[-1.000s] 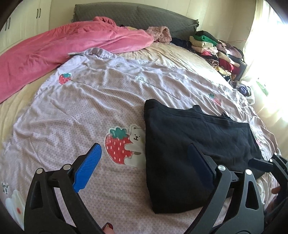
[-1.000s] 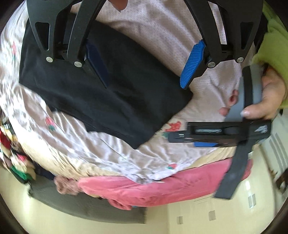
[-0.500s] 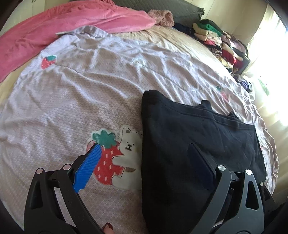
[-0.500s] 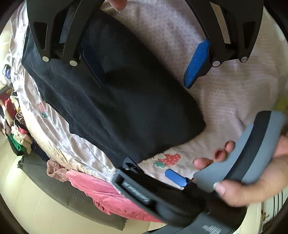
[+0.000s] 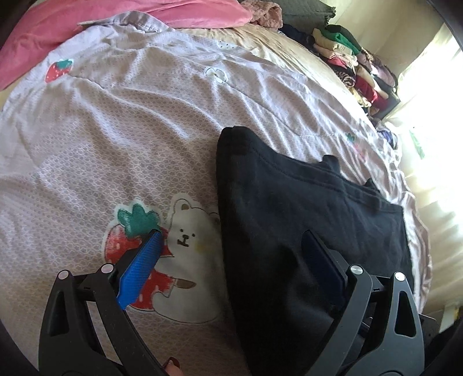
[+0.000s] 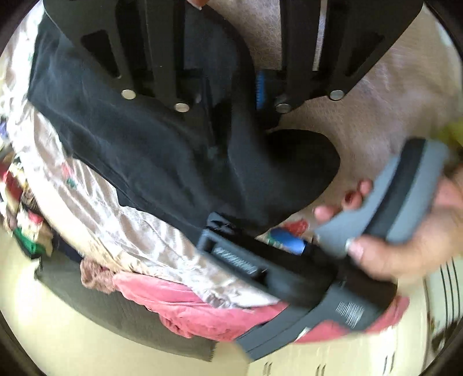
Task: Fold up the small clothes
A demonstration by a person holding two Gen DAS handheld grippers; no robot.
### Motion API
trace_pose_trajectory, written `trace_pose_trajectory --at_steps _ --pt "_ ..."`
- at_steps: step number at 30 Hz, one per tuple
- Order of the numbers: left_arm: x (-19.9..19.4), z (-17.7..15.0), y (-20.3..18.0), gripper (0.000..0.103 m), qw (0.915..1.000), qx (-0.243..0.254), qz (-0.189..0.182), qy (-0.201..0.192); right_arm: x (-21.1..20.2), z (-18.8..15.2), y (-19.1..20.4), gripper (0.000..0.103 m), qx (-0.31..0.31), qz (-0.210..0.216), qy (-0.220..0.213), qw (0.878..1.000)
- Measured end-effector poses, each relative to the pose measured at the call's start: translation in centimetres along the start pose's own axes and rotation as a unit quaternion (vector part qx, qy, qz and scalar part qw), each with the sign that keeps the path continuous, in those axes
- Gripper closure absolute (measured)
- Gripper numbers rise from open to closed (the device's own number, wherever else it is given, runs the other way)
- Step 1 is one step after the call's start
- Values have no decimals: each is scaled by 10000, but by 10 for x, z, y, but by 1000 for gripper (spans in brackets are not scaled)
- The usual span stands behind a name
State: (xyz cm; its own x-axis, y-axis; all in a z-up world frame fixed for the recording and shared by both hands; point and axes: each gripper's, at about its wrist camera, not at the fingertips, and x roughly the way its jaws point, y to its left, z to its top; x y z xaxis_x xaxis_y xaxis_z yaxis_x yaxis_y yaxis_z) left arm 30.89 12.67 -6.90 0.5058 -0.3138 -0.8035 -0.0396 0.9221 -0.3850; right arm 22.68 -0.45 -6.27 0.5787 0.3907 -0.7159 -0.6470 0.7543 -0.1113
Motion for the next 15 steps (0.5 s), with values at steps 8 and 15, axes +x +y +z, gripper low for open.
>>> trace_pose_trajectory --at_steps 8,15 --pt "-7 -3 -24 17 9947 -401 -936 156 -35 -1 -23 88 677 298 -405 9964" --pt "-30 -4 -87 72 9951 118 -975 -68 -64 -10 -35 89 935 164 -620 9935"
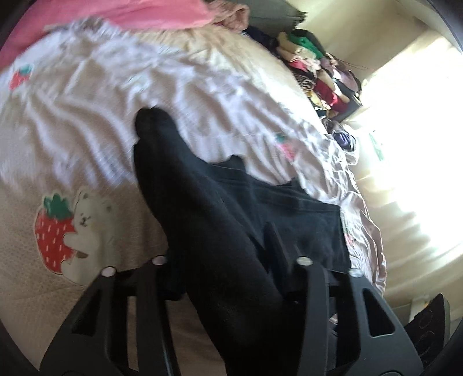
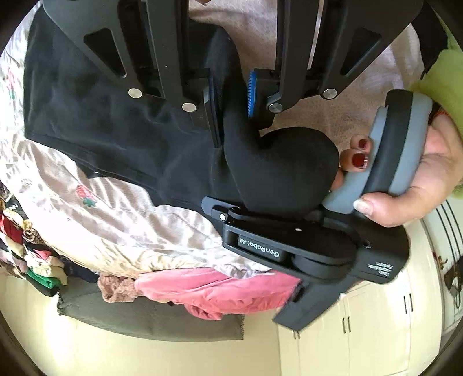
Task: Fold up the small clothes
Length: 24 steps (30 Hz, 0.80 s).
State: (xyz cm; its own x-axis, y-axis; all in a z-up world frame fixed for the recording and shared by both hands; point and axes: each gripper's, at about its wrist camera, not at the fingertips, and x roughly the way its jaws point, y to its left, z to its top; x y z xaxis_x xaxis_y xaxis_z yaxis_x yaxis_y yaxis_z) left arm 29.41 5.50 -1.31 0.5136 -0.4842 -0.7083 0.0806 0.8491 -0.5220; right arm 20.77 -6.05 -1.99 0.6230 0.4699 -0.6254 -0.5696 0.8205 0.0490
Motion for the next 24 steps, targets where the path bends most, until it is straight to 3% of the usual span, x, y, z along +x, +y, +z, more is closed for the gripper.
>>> trace_pose_trajectory --at_steps 8,15,24 --pt "5 4 -75 72 9980 592 196 -49 -50 -18 -34 93 588 -136 -290 9978" --pt "32 -7 -132 72 9948 954 337 90 -75 -40 -72 93 1177 -145 -228 9927" --pt "83 -25 -196 72 9893 1334 461 369 -100 -67 -105 94 1384 -380 -55 9896"
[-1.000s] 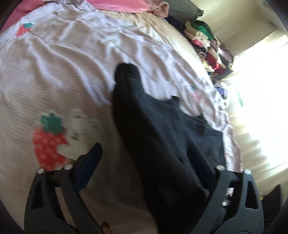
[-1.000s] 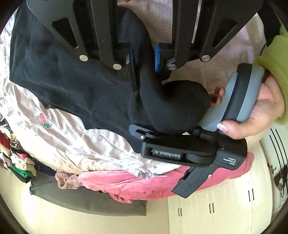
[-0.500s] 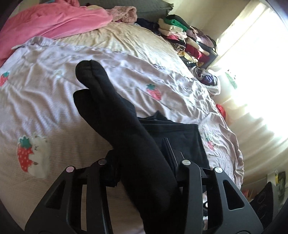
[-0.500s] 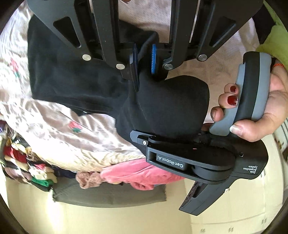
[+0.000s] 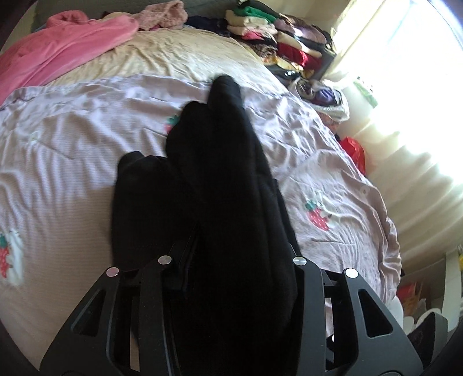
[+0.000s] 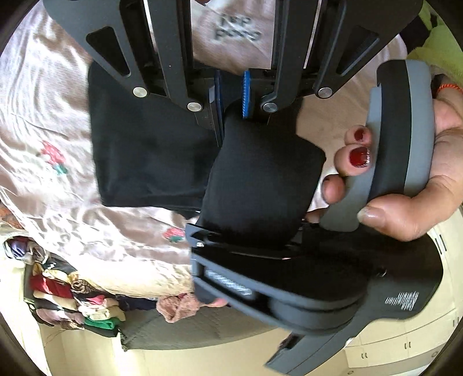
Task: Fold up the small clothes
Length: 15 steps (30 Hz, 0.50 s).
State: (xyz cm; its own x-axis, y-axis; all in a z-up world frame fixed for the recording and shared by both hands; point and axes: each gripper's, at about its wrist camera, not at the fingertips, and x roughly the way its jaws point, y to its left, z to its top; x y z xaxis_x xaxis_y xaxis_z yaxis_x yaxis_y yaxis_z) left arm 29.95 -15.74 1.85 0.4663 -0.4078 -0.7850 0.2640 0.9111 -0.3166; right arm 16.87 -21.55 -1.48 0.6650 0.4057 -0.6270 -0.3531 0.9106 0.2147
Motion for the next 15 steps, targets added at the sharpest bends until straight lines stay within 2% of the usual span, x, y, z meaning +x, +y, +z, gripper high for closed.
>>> trace_pose_trajectory --at_steps 7,12,13,14,15 --pt "32 -6 -33 72 9996 207 44 206 -1 -16 -29 94 320 -72 80 9994" --pt "50 -12 -41 71 9991 225 28 352 0 -29 -54 94 806 56 183 9966" --pt "53 -13 -43 65 9990 232 -15 391 0 -31 -57 94 856 29 211 9961" --pt "54 -12 -43 60 9984 203 -238 461 0 -31 -57 94 858 4 238 9960" --pt "52 -11 -42 44 9977 117 -489 464 1 -31 -58 93 861 -38 256 9959"
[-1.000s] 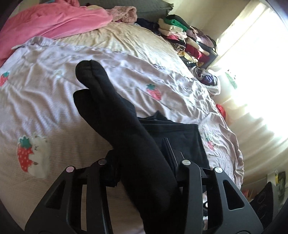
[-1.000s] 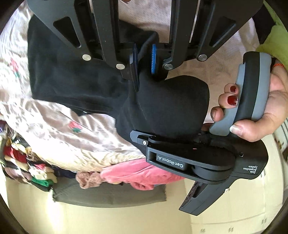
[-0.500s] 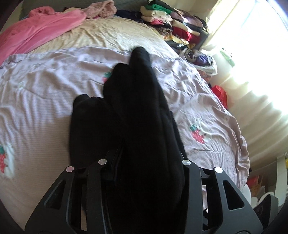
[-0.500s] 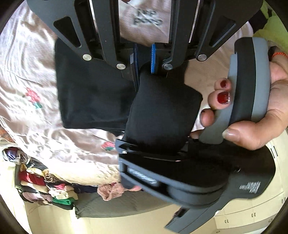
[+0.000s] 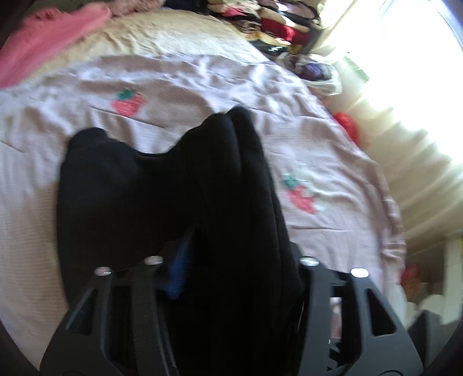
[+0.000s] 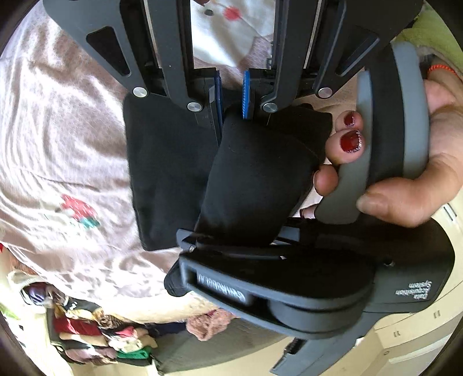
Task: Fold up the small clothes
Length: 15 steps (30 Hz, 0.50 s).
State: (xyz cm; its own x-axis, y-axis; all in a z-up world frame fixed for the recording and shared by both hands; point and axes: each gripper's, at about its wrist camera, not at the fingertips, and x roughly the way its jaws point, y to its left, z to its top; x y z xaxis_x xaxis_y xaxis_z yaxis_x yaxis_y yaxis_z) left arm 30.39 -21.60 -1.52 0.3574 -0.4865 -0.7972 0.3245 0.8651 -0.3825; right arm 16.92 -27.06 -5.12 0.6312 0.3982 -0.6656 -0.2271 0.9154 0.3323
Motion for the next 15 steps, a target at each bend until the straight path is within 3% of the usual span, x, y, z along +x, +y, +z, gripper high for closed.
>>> trace_pose_trajectory --at_steps 1,4,7,10,15 --pt "-6 1 5 33 9989 -191 -414 -55 1 -1 -2 88 18 -81 46 10000" --pt "-25 2 13 33 9970 -389 -622 -249 1 -4 -14 76 249 -270 214 9991" --pt "-46 -3 23 33 9974 -256 -216 -637 -6 -5 -22 65 506 -156 222 9983" --pt "-56 -15 39 33 9966 -224 183 -770 -21 -5 -28 50 644 -84 102 9978" --pt "-65 -34 60 33 9944 -91 593 -868 -39 5 -31 39 705 74 -135 9974"
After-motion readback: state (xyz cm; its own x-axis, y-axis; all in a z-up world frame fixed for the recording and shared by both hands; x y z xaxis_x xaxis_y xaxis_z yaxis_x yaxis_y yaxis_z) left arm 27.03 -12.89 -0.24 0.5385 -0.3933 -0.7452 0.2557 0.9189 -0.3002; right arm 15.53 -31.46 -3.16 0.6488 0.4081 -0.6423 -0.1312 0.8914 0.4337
